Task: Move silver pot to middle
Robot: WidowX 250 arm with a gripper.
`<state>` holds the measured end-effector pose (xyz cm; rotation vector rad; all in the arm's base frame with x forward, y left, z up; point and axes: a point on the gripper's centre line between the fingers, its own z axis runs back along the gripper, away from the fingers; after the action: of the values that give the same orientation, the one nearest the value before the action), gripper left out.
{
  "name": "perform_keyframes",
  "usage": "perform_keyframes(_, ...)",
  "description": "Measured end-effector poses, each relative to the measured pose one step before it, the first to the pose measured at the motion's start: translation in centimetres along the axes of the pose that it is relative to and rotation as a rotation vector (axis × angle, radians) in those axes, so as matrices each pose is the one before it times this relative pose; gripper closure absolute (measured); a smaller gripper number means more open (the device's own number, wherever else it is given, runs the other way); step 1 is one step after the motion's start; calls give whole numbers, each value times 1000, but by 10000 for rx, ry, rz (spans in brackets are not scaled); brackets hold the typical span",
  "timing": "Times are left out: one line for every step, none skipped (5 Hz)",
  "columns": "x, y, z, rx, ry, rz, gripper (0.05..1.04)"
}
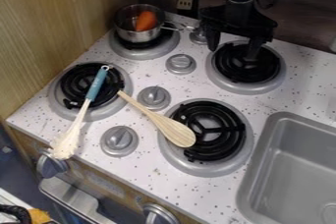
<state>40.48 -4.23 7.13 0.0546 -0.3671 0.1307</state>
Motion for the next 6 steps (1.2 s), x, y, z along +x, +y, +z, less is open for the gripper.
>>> perform_keyframes(-910, -51, -1259, 27, 397, -127, 85)
perform_keyframes(-578, 1869, -858, -284, 202, -1452, 85)
perform_keyframes(-550, 2544, -545, -135, 93, -383, 85)
perform_keyframes(145, 1812, 864, -75, -303, -1234, 85)
perform_keyframes(-656, 3102, 713, 220, 99, -1168, 85)
perform_keyframes(-251, 1077, 399, 249, 270, -1054, 85)
